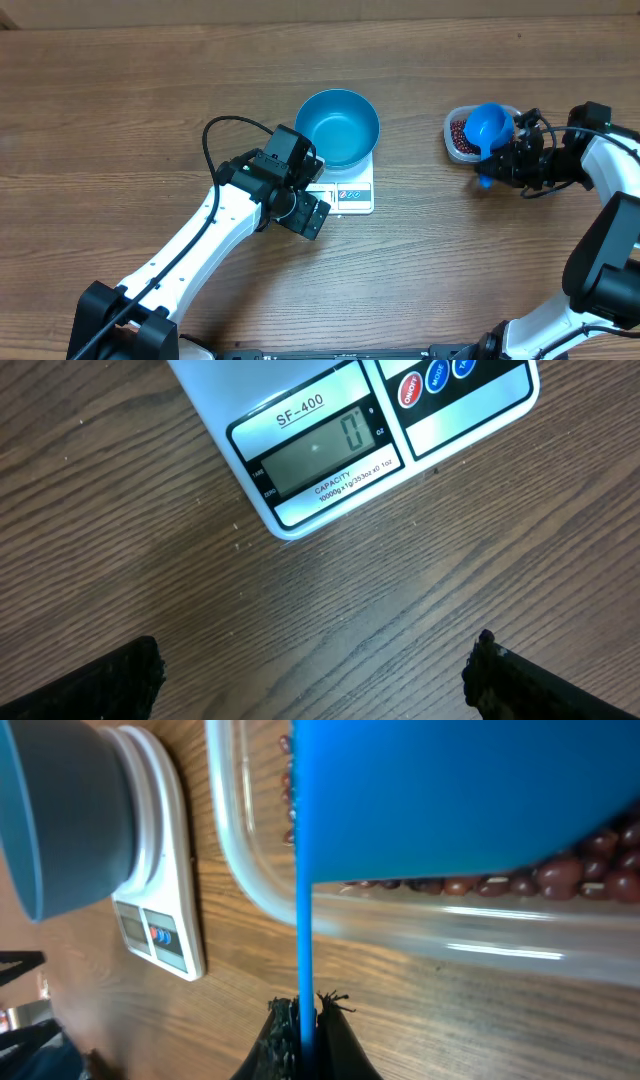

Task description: Scoop item into bowl and weigh 150g on scale

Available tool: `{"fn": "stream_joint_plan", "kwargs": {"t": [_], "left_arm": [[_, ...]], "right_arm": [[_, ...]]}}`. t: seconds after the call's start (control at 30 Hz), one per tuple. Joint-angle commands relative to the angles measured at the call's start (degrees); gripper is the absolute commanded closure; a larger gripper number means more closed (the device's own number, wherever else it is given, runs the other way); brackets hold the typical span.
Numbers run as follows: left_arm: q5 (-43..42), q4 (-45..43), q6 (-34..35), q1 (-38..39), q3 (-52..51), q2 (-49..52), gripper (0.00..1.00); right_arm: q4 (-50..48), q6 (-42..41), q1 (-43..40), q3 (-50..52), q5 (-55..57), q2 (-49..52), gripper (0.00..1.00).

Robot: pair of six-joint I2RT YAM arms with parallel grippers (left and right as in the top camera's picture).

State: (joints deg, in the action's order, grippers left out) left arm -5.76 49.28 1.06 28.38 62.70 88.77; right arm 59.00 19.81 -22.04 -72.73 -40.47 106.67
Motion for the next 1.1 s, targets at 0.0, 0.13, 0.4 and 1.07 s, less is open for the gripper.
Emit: {"fn": "stream_joint_plan", "kwargs": {"t": [0.0,0.13,0.4,1.07], "left_arm": [[0.2,-0.09,-1.09,-0.24,0.2,-1.05,0.0],[0.22,-0.09,-1.09,-0.24,0.2,-1.05,0.0],[0.22,-0.09,-1.09,-0.24,0.2,-1.05,0.0],[0.22,-0.07,-1.09,-0.24,0.2,-1.05,0.0]], "right_arm": [[1.64,-0.24,0.28,-5.2,-0.79,-0.17,0.96],[4.57,-0.24,1.03,-10.25,-0.76,-0.17,0.96],[14.53,-2.16,3.54,-21.11,8.13,-0.17,0.96],[18.69,-24.52,20.92,-19.78,53.33,-0.15,0.96]]}}
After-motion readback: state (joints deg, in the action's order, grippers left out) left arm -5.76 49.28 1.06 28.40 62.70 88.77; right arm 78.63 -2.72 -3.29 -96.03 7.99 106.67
